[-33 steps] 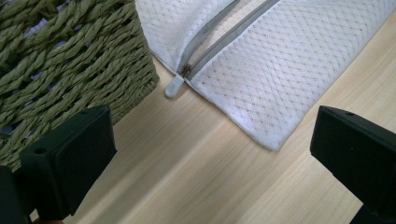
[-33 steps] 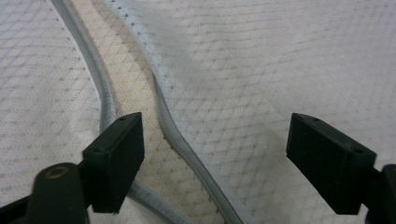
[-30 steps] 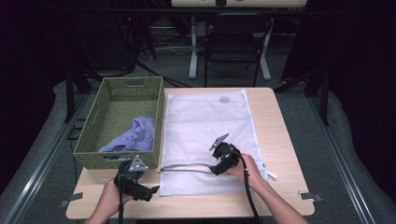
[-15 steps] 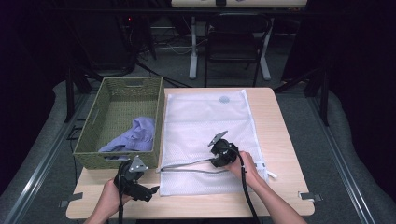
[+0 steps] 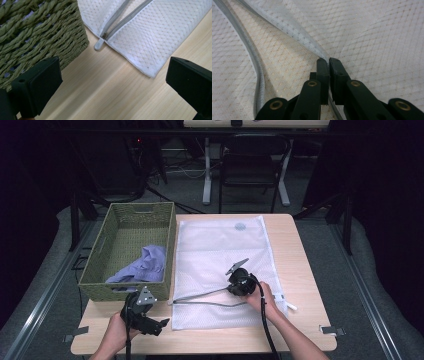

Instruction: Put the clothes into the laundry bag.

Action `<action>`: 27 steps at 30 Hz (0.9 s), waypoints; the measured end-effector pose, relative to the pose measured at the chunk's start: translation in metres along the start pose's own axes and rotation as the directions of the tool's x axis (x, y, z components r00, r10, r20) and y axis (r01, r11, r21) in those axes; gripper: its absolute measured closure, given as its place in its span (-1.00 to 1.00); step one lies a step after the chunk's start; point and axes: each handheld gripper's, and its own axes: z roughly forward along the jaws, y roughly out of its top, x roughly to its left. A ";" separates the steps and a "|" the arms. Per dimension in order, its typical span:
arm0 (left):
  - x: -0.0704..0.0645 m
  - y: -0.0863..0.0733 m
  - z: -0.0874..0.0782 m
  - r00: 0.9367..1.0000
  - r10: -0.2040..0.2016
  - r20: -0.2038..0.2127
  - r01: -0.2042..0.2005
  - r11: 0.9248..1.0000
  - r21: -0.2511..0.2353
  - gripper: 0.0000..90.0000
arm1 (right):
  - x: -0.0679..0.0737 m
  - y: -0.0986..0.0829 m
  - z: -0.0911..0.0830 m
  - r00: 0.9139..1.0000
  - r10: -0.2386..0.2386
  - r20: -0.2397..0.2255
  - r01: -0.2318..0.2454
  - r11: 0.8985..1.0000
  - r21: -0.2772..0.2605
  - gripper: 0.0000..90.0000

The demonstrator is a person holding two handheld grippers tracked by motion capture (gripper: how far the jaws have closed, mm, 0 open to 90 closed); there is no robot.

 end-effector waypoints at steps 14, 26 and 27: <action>0.006 -0.002 -0.001 0.999 -0.029 0.034 0.029 1.000 -0.006 -0.99 | 0.000 0.008 -0.024 1.000 0.006 0.014 -0.005 0.997 -0.081 0.94; 0.006 -0.001 -0.007 0.997 -0.057 0.043 0.056 0.998 0.010 -0.95 | 0.002 0.016 -0.044 0.999 0.012 0.033 -0.007 0.989 -0.148 0.95; 0.006 -0.001 -0.008 0.997 -0.055 0.044 0.055 0.998 0.009 -0.94 | 0.002 0.016 -0.045 0.999 0.016 0.036 -0.011 0.988 -0.153 0.95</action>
